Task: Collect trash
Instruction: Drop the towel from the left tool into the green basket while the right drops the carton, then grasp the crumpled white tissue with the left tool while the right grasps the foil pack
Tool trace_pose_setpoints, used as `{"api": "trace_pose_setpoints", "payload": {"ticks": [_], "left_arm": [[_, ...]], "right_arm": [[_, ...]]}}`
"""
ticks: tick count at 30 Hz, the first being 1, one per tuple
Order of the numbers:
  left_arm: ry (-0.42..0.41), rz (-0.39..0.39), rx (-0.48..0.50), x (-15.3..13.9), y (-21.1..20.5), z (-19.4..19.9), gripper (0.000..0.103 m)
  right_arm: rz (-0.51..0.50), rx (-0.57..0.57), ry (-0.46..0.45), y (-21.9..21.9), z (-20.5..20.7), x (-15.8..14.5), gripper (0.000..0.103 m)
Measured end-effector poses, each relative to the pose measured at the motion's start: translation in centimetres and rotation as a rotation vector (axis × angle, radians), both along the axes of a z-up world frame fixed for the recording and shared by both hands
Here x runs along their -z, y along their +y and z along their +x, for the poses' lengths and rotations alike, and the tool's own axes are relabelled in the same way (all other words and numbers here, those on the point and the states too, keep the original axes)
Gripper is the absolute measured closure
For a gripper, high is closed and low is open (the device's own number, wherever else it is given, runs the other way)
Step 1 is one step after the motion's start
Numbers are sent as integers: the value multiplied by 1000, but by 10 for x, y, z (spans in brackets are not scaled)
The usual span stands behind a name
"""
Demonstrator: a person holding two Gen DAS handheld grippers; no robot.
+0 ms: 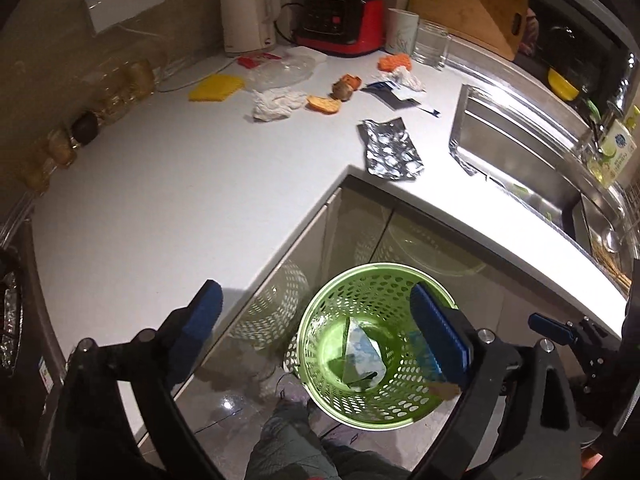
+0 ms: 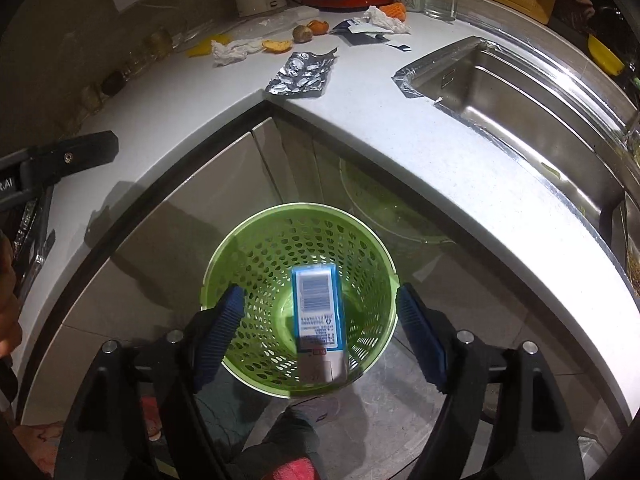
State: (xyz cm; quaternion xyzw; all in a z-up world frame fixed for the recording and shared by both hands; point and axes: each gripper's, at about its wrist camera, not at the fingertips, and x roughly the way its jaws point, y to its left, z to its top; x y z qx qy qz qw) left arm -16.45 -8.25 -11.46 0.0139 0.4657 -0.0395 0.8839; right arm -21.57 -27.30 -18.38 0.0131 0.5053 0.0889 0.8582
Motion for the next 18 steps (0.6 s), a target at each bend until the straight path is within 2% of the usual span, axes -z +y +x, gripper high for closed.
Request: {"api": "trace_pose_setpoints", "payload": {"ticks": [3, 7, 13, 18], "left_arm": [[1, -13, -43, -3, 14, 4, 12], [1, -22, -66, -5, 25, 16, 12], [-13, -28, -51, -5, 33, 48, 11], [-38, -35, -13, -5, 36, 91, 10]], "right_arm": [[12, 9, -21, -1, 9, -10, 16], [9, 24, -65, 0, 32, -25, 13], [-15, 95, -128, 9, 94, -39, 10], [-39, 140, -135, 26, 147, -36, 10]]}}
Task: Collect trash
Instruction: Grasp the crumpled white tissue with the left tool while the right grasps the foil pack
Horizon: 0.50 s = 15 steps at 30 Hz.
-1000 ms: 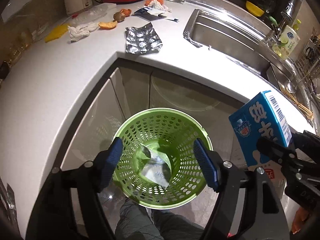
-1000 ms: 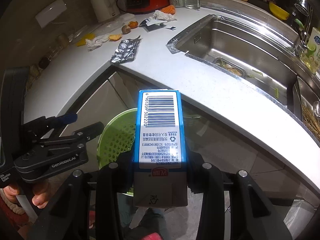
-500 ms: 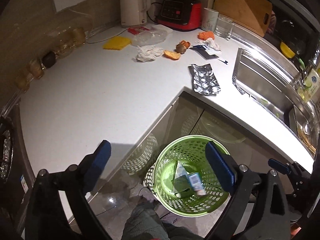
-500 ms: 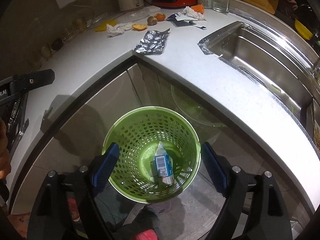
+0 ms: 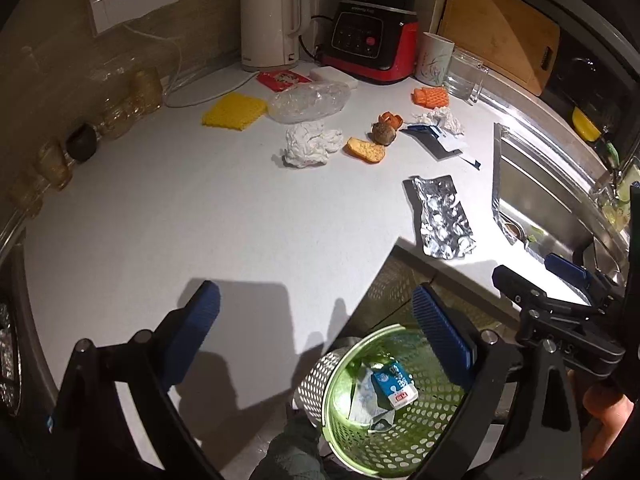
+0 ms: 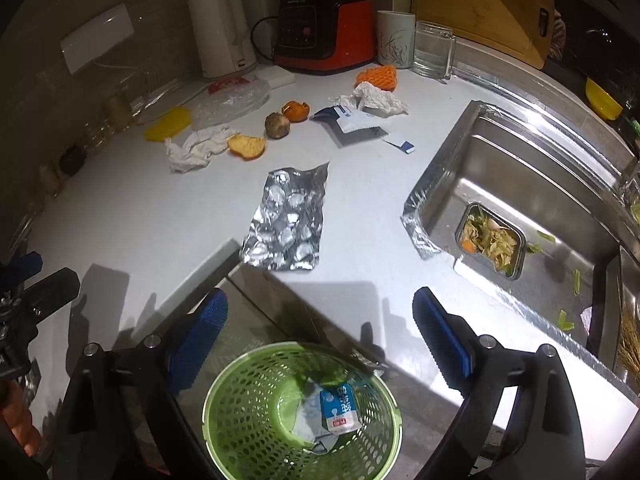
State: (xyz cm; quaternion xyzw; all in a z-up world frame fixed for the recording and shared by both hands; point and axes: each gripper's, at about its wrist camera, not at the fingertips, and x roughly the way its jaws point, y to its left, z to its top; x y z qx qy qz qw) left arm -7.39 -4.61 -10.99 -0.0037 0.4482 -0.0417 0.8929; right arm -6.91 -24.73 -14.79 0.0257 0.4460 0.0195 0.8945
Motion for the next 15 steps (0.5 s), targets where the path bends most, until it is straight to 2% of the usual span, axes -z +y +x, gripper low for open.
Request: {"api": "trace_pose_setpoints", "payload": {"ticks": [7, 15], "left_arm": [[-2, -14, 69, 19, 2, 83, 10], [24, 2, 90, 48, 6, 169, 10]], "right_arm": [[-8, 55, 38, 20, 64, 18, 10], [-32, 101, 73, 31, 99, 36, 10]]}}
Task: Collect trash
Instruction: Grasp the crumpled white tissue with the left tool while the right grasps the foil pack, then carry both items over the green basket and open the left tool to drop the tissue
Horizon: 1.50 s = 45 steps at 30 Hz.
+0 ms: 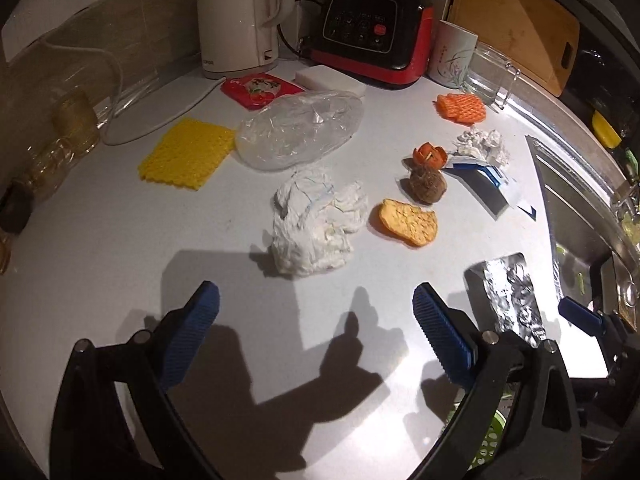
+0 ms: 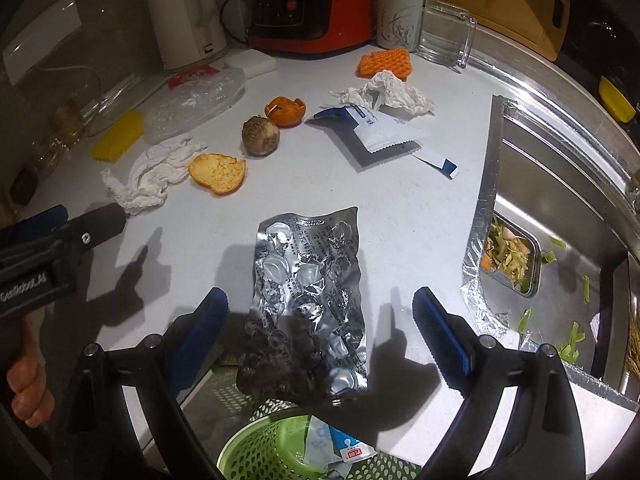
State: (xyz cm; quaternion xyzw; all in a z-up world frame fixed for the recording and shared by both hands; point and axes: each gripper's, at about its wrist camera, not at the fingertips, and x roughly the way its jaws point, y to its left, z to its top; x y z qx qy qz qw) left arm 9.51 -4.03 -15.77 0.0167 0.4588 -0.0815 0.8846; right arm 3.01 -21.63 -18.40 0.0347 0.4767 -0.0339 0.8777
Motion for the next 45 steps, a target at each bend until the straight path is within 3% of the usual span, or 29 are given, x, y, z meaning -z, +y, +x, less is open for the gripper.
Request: {"api": "trace_pose_setpoints", "payload": {"ticks": [9, 12, 16, 18, 19, 20, 23, 26, 37, 45], "left_arm": [[20, -3, 48, 22, -7, 40, 11], [29, 11, 58, 29, -9, 45, 17], [50, -4, 49, 36, -4, 52, 31], [40, 6, 50, 35, -3, 54, 38], [34, 14, 55, 34, -4, 55, 46], [27, 21, 61, 33, -4, 56, 57], [27, 12, 73, 32, -2, 58, 67], [32, -14, 58, 32, 5, 57, 76], [-3, -18, 33, 2, 19, 27, 77], [-13, -55, 105, -36, -7, -50, 77]], "right_arm": [[-50, 36, 46, 3, 15, 14, 10], [-53, 45, 57, 3, 18, 18, 10], [-58, 48, 55, 7, 21, 19, 11], [-57, 46, 50, 8, 21, 18, 16], [-52, 44, 48, 8, 22, 17, 18], [-43, 39, 46, 9, 22, 17, 24], [-24, 32, 40, 11, 23, 15, 42], [-29, 29, 36, 13, 23, 13, 45], [18, 19, -15, 3, 7, -5, 50], [38, 0, -87, -17, -56, -40, 50]]}}
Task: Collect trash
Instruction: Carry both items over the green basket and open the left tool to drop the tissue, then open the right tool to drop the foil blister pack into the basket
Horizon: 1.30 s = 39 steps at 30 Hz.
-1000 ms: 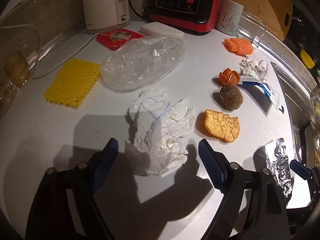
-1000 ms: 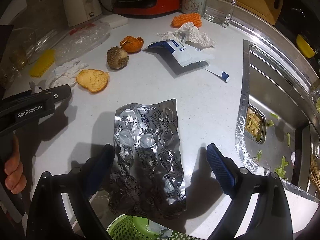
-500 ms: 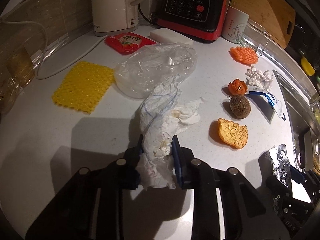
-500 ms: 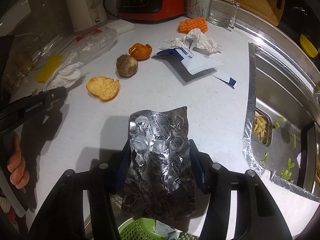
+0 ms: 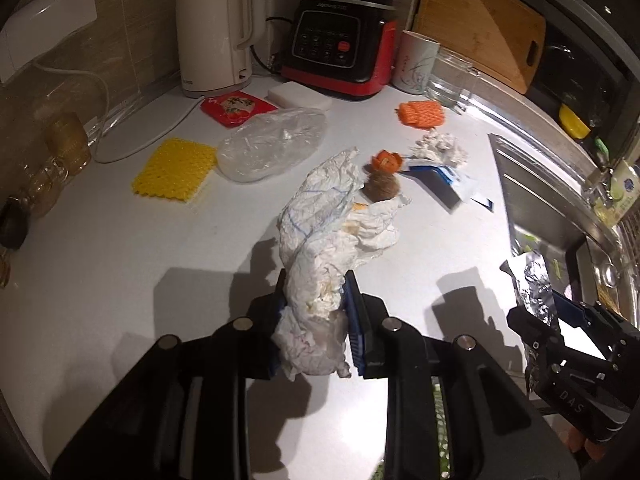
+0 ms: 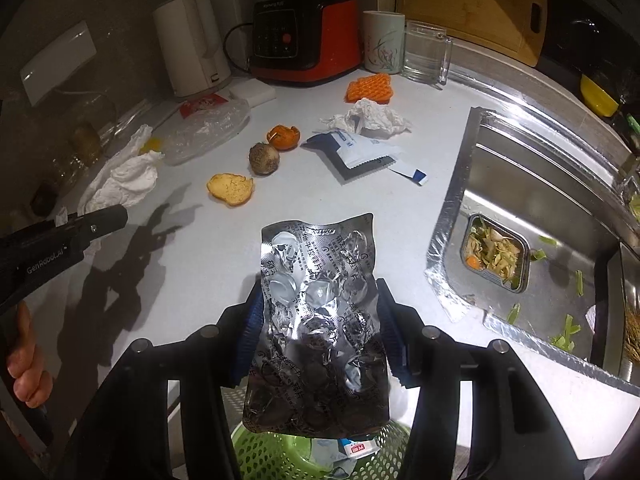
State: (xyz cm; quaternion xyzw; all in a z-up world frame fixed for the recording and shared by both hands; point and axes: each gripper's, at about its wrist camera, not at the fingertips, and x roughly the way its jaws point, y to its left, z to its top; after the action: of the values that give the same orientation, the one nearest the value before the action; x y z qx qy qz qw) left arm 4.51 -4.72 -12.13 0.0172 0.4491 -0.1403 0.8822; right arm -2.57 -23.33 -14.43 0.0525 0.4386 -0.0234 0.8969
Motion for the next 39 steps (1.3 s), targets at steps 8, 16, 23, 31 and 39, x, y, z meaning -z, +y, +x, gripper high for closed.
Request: {"api": "trace_pose_setpoints", "payload": {"ticks": [8, 16, 23, 31, 39], "left_arm": [[64, -21, 109, 3, -55, -94, 77], [138, -1, 141, 38, -91, -164, 77], [205, 29, 147, 77, -110, -194, 76], [226, 81, 157, 92, -119, -209, 49], [189, 93, 135, 75, -114, -212, 30]], "right_arm": [[9, -2, -11, -34, -88, -10, 49], [27, 35, 1, -72, -153, -4, 49], [34, 24, -2, -82, -178, -3, 48], [47, -5, 7, -81, -189, 1, 48], [58, -23, 3, -79, -192, 2, 48]]}}
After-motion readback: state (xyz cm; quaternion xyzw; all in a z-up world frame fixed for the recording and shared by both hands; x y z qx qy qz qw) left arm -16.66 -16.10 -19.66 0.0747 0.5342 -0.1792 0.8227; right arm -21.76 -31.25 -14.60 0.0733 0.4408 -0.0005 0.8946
